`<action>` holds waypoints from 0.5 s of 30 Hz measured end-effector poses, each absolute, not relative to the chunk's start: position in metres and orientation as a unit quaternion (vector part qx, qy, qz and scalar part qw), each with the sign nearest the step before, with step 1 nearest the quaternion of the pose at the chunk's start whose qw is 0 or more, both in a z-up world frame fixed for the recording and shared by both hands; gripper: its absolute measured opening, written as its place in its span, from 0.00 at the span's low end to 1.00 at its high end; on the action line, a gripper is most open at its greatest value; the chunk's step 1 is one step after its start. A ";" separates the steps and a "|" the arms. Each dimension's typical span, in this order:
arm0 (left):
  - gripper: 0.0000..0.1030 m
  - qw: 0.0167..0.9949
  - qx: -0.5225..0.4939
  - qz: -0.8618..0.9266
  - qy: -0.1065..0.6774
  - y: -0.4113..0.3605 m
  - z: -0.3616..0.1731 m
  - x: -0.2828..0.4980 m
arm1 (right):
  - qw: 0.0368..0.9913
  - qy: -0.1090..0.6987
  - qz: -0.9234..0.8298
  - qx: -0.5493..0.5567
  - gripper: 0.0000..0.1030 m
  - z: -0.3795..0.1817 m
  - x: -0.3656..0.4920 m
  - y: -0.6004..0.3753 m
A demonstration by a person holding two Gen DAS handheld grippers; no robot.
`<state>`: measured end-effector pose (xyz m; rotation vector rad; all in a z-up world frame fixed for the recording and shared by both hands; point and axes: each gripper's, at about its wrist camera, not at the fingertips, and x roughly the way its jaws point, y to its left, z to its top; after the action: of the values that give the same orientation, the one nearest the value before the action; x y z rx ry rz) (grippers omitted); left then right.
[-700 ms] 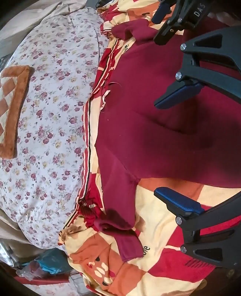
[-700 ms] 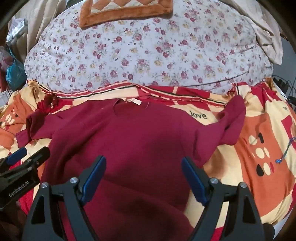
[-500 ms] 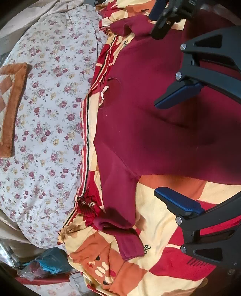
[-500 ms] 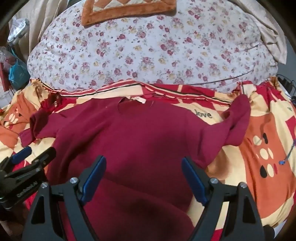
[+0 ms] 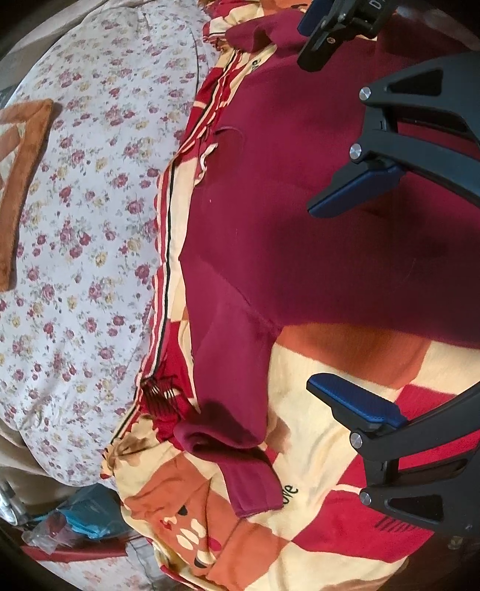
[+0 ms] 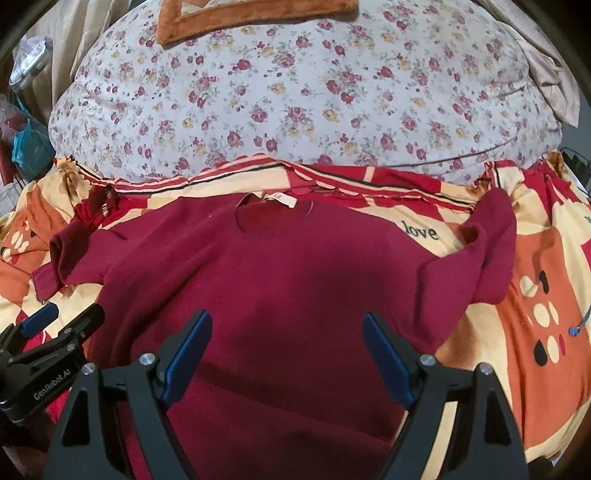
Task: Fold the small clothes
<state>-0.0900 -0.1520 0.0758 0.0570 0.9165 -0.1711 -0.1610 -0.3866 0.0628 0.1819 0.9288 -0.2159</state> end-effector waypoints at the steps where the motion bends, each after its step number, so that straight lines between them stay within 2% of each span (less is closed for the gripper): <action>1: 0.67 0.892 0.027 -0.081 0.443 -0.150 0.075 -0.088 | 0.889 0.439 -0.101 0.081 0.84 0.060 -0.160 -0.385; 15: 0.67 0.890 0.021 -0.064 0.452 -0.136 0.065 -0.077 | 0.889 0.447 -0.074 0.066 0.84 0.045 -0.139 -0.363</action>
<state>-0.0769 -0.1357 0.0652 0.0429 0.9383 -0.1336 -0.1391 -0.3635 0.0446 0.1364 0.9279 -0.1527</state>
